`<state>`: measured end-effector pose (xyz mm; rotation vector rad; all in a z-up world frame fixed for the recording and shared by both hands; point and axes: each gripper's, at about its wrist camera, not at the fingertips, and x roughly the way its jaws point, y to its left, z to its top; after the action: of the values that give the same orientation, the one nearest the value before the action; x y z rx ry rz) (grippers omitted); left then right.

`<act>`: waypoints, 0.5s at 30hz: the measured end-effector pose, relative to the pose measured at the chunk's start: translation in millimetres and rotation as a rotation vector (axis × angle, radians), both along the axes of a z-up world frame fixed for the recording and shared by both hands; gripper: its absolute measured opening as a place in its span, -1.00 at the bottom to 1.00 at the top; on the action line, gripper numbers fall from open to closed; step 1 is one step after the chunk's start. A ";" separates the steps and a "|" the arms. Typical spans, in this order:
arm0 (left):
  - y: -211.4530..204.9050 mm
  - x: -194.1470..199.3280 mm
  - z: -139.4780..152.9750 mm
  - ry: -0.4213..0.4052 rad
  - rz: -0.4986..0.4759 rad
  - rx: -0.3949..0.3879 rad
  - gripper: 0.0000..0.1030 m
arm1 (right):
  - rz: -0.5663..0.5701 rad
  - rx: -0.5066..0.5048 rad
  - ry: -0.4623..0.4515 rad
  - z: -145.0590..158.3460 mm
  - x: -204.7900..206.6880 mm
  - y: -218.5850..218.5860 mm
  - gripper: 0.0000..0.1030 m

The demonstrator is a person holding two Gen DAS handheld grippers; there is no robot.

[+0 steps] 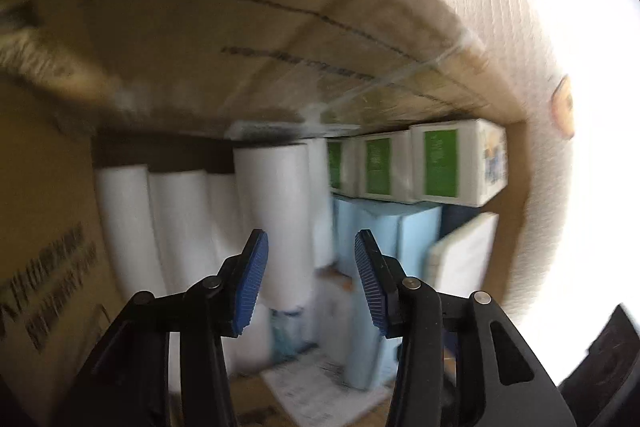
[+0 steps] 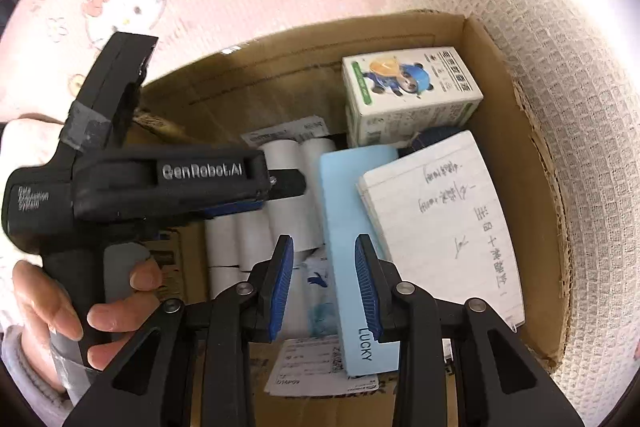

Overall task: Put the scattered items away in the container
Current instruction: 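Lower the tube among the standing tubes and open the right gripper, then withdraw both tools from the box toward the remaining tubes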

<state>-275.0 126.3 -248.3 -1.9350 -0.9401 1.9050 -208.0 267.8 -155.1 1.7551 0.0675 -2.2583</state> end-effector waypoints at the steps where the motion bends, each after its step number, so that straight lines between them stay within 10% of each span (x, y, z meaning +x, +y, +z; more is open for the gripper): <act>1: -1.2 0.8 2.0 0.006 0.007 -0.003 -0.06 | 0.000 0.003 0.006 1.6 1.5 -0.1 -0.43; 4: 2.6 0.8 1.3 0.008 -0.025 -0.055 -0.81 | 0.019 0.024 0.025 4.7 6.9 -2.5 -0.43; 9: 4.1 0.4 -4.3 0.039 -0.029 -0.056 -0.90 | 0.022 0.033 0.019 2.5 10.5 -3.2 -0.43; 15: 9.2 12.6 42.1 0.187 -0.127 -0.264 -0.70 | 0.029 0.039 0.016 0.7 18.1 -12.0 -0.43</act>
<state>-262.5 135.5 -206.2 -1.8584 -0.5230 2.1777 -189.9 255.8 -154.4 1.7438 0.1408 -2.2652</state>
